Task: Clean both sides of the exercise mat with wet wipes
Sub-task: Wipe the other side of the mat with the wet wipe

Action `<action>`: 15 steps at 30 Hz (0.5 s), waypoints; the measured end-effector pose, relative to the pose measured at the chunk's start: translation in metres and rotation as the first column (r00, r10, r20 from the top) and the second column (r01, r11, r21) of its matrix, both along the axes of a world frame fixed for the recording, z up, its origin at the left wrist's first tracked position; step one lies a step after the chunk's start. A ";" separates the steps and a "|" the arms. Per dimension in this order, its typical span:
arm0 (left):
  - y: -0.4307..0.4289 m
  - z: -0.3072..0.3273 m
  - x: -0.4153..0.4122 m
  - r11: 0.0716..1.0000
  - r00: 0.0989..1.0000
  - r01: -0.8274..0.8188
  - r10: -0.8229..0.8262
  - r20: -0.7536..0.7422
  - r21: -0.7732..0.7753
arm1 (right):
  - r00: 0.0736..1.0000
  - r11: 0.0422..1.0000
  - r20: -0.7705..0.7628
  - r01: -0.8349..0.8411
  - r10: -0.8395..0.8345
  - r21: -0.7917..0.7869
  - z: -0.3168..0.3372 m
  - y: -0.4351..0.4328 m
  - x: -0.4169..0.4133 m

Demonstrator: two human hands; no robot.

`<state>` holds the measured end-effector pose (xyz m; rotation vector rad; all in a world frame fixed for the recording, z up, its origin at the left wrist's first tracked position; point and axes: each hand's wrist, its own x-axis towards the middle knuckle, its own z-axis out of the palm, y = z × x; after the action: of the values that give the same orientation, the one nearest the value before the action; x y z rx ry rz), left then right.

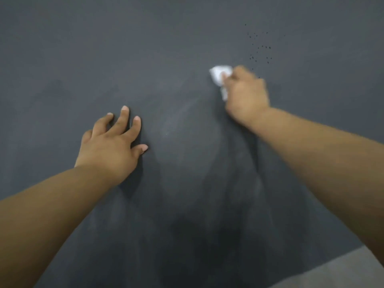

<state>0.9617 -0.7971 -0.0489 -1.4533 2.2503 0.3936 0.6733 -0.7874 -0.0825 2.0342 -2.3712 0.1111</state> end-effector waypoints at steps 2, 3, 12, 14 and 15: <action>-0.002 0.001 -0.002 1.000 1.000 -0.004 0.004 0.018 0.026 | 0.918 0.912 -0.030 0.397 -0.396 0.103 0.010 -0.010 -0.044; -0.004 0.001 -0.003 0.999 1.000 -0.008 0.007 0.025 0.039 | 0.853 0.844 -0.031 0.521 -0.521 0.128 0.012 -0.012 -0.053; -0.007 0.005 -0.012 0.994 0.993 -0.020 0.007 0.117 0.107 | 0.947 0.960 0.154 -0.280 0.280 -0.024 -0.001 0.071 0.091; -0.004 0.007 -0.019 0.992 0.991 -0.043 0.027 0.131 0.121 | 0.935 0.941 0.117 -0.338 0.336 -0.005 0.001 0.086 0.071; -0.001 0.007 -0.022 0.991 0.990 -0.057 0.041 0.133 0.122 | 0.965 0.967 0.076 -0.253 0.251 0.015 0.002 0.085 0.050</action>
<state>0.9398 -0.7983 -0.0416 -1.4289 2.0533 0.4350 0.7228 -0.7024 -0.0803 2.3750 -2.1485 0.1634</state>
